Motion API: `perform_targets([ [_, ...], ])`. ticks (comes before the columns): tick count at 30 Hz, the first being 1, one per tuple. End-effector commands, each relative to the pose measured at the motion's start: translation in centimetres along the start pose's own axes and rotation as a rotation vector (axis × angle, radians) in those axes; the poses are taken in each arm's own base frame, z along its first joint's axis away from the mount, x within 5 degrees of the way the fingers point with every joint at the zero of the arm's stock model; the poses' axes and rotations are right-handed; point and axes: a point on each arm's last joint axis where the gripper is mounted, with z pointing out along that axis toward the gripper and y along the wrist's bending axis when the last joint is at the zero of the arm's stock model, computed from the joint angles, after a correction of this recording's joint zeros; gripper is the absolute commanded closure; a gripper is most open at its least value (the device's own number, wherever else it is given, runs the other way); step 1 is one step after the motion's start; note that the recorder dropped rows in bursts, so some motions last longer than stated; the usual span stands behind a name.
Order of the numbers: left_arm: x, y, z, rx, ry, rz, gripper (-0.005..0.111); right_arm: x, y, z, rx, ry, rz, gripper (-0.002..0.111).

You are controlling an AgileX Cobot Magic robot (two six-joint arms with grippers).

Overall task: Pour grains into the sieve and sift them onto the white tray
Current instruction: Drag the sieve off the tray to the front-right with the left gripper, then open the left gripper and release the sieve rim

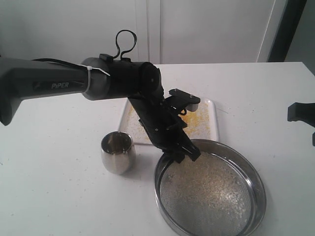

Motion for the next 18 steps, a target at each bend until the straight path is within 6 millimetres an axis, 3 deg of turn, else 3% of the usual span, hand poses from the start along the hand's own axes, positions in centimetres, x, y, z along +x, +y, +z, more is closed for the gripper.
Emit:
perform_targets([
  [1,0.01,-0.04,0.14,-0.005,0.0,0.007,0.095,-0.06,-0.24,-0.11,0.004,-0.017,0.01,0.108],
  [6,-0.2,0.03,0.14,-0.013,-0.023,0.005,0.052,-0.06,-0.24,-0.11,0.004,-0.017,0.01,0.108],
  [9,-0.36,0.08,0.13,-0.019,-0.041,0.005,0.036,-0.06,-0.24,-0.11,0.004,-0.017,0.01,0.108],
  [18,-0.52,0.02,-0.18,-0.021,-0.053,0.007,0.036,-0.06,-0.24,-0.11,0.004,-0.017,0.01,0.108],
])
